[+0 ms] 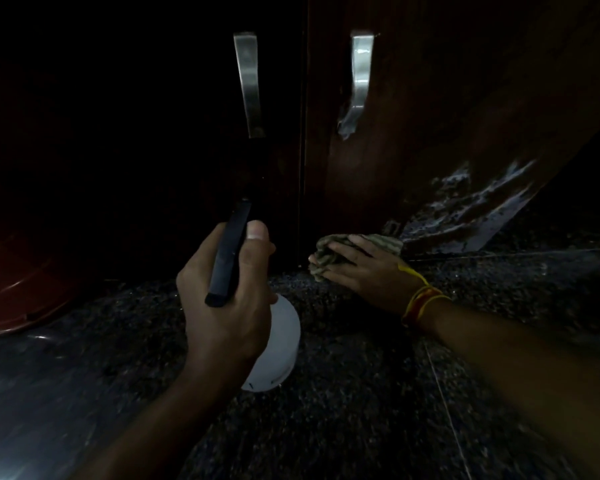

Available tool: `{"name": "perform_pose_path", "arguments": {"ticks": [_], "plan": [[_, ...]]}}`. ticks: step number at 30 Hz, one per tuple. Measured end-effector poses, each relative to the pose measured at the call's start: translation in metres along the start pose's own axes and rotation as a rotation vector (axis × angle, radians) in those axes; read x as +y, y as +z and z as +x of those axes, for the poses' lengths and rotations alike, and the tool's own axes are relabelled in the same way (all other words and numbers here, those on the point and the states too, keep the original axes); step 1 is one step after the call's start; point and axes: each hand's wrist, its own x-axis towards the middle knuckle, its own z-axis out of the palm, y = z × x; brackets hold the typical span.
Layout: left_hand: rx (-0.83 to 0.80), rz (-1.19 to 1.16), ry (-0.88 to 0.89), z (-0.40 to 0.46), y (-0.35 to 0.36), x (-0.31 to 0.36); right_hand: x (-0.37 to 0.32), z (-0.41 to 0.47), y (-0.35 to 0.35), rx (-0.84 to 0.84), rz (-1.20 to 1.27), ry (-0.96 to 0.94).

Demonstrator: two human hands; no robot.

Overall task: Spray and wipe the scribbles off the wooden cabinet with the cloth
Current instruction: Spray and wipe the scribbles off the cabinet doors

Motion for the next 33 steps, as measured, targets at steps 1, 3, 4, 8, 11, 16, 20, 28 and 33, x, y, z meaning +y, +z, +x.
{"name": "perform_pose_path", "arguments": {"ticks": [1, 3, 4, 8, 11, 16, 20, 28, 33], "plan": [[-0.005, -0.001, 0.002, 0.0, 0.0, -0.001, 0.005, -0.009, 0.002, -0.02, -0.004, -0.006], [-0.004, -0.003, -0.002, 0.0, -0.003, -0.002, 0.012, -0.029, 0.006, -0.029, -0.011, 0.038], [0.0, -0.002, 0.0, 0.0, -0.004, -0.002, 0.013, -0.037, 0.006, -0.035, -0.019, 0.078], [0.036, -0.012, -0.022, 0.001, -0.003, -0.002, -0.003, -0.027, 0.003, -0.038, -0.063, 0.185], [0.03, -0.014, -0.026, 0.002, 0.005, 0.0, -0.022, 0.012, -0.007, -0.04, 0.004, 0.144], [0.015, -0.047, 0.011, 0.001, 0.013, 0.005, -0.007, 0.012, -0.005, 0.025, 0.067, 0.069], [0.001, -0.065, -0.011, -0.001, 0.012, 0.008, 0.011, -0.032, 0.004, -0.035, -0.002, 0.135], [-0.012, -0.091, -0.009, -0.004, 0.015, 0.014, 0.014, -0.018, -0.021, 0.148, 0.166, 0.687], [-0.022, -0.093, 0.008, -0.007, 0.022, 0.022, -0.011, 0.024, -0.043, 0.223, 0.436, 1.196]]}}
